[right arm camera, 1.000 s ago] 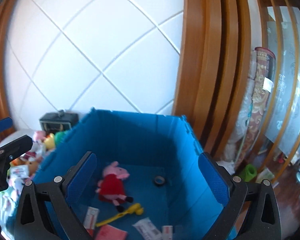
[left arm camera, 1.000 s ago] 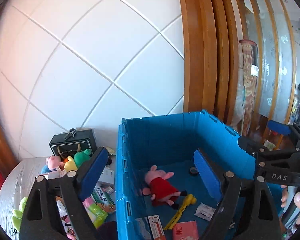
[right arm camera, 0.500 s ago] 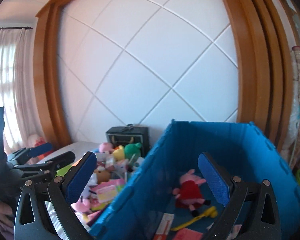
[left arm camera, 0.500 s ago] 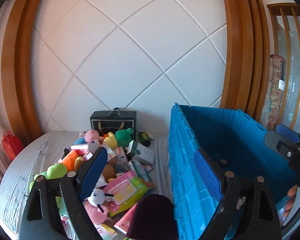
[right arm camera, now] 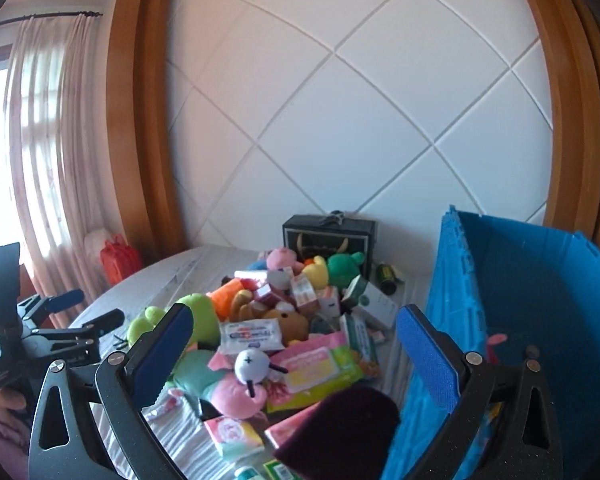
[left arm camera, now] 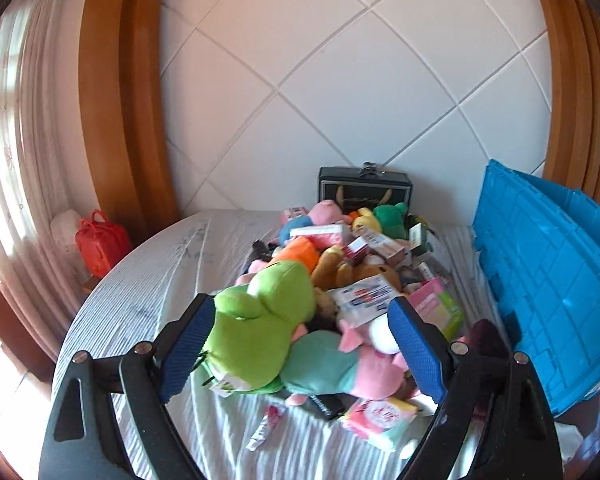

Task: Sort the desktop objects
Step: 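Move both tools back over the pile of toys, then grasp the green frog plush with both tools from either side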

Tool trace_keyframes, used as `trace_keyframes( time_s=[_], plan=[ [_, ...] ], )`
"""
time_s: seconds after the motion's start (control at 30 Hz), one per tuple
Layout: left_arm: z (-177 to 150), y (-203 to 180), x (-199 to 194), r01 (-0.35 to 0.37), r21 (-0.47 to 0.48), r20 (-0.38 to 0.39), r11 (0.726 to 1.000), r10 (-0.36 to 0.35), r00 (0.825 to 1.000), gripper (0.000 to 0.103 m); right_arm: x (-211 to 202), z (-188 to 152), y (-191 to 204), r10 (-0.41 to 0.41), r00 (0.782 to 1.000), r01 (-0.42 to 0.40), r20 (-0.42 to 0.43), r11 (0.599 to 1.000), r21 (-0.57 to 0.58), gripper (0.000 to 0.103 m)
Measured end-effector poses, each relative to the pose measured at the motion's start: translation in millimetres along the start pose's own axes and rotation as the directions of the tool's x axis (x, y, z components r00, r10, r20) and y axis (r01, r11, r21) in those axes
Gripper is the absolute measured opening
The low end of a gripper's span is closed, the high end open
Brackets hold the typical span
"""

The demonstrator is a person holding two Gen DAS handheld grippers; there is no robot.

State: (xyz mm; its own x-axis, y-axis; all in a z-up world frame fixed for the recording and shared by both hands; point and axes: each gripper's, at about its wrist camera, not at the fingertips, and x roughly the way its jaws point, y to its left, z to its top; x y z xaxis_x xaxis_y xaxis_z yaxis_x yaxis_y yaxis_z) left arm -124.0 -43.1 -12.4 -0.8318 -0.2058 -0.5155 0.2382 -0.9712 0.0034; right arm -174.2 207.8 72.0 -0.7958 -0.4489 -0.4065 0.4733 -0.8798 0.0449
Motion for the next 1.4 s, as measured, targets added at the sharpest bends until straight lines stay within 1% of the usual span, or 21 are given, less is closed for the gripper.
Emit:
trace_keyframes(
  time_s=[0.17,0.23,0.3,0.37,0.43,0.53,0.6,0.7,0.73,0.8,0.87,0.9,0.93,1.0,1.03,1.1,1.17,1.2,1.23,1.3,1.4],
  plan=[
    [-20,70,40,-0.036,-0.019,-0.107,0.999,0.033,0.994,0.089,63,-20,40,0.007,0.992,-0.003,-0.124,1.0,0.029,0.103],
    [-26,90,58,-0.032,-0.024,-0.156,0.999,0.028,0.987,0.089,84,-30,56,-0.004,0.985,0.012,-0.174,0.999,0.041,0.103],
    [-32,102,76,-0.015,-0.023,-0.195,1.0,0.01,0.981,0.089,99,-39,66,-0.015,0.977,0.027,-0.212,0.998,0.055,0.103],
    [-40,106,95,0.002,-0.022,-0.241,1.0,-0.008,0.971,0.089,112,-48,74,-0.022,0.969,0.039,-0.246,0.997,0.067,0.103],
    [-49,104,114,0.034,-0.033,-0.293,0.999,-0.043,0.955,0.089,122,-55,79,-0.027,0.958,0.051,-0.287,0.996,0.077,0.103],
    [-62,95,139,0.073,-0.038,-0.341,0.997,-0.081,0.936,0.089,136,-61,81,-0.042,0.942,0.063,-0.332,0.997,0.052,0.103],
    [-69,87,159,0.069,-0.04,-0.375,0.997,-0.079,0.924,0.089,144,-64,79,-0.036,0.939,0.052,-0.342,0.998,0.037,0.103],
    [-83,77,190,0.045,-0.054,-0.452,0.998,-0.065,0.89,0.089,156,-67,75,-0.016,0.927,0.029,-0.374,0.999,0.029,0.103],
    [-88,74,199,0.048,-0.051,-0.465,0.998,-0.066,0.883,0.089,159,-68,75,-0.012,0.927,0.024,-0.374,0.999,0.026,0.103],
    [-96,75,209,0.044,-0.027,-0.471,0.999,-0.052,0.881,0.089,164,-71,74,-0.015,0.925,0.025,-0.379,0.999,0.022,0.103],
    [-102,81,211,0.028,0.016,-0.475,0.999,-0.017,0.88,0.089,171,-73,74,-0.01,0.916,0.027,-0.402,0.999,0.036,0.103],
    [-104,86,209,0.02,0.039,-0.47,0.999,0.0,0.882,0.089,175,-75,75,-0.003,0.911,0.021,-0.412,0.999,0.039,0.103],
    [-107,92,208,0.011,0.071,-0.463,0.997,0.023,0.886,0.089,178,-76,78,0.0,0.908,0.017,-0.419,0.999,0.036,0.103],
    [-111,109,207,-0.031,0.163,-0.452,0.986,0.102,0.886,0.089,185,-77,86,-0.009,0.904,0.023,-0.428,0.999,0.028,0.103],
    [-113,121,208,-0.052,0.196,-0.452,0.979,0.138,0.881,0.089,189,-77,91,-0.004,0.904,0.021,-0.428,0.999,0.034,0.103],
    [-117,148,216,-0.09,0.239,-0.461,0.967,0.194,0.866,0.089,199,-78,105,0.019,0.904,0.009,-0.428,0.998,0.063,0.103],
    [-117,174,220,-0.1,0.26,-0.47,0.96,0.217,0.856,0.089,211,-78,122,0.04,0.901,0.002,-0.432,0.995,0.097,0.103],
    [-117,185,220,-0.104,0.273,-0.469,0.956,0.227,0.854,0.088,220,-79,133,0.055,0.897,-0.001,-0.438,0.993,0.121,0.103],
    [-116,196,217,-0.099,0.284,-0.466,0.954,0.228,0.855,0.088,229,-79,145,0.07,0.891,-0.004,-0.448,0.989,0.147,0.103],
    [-113,216,206,-0.07,0.284,-0.454,0.956,0.199,0.869,0.089,247,-81,169,0.117,0.874,-0.026,-0.472,0.981,0.195,0.103],
    [-103,246,180,0.002,0.241,-0.446,0.97,0.109,0.888,0.088,265,-87,207,0.109,0.855,-0.014,-0.508,0.982,0.186,0.103]
  ],
)
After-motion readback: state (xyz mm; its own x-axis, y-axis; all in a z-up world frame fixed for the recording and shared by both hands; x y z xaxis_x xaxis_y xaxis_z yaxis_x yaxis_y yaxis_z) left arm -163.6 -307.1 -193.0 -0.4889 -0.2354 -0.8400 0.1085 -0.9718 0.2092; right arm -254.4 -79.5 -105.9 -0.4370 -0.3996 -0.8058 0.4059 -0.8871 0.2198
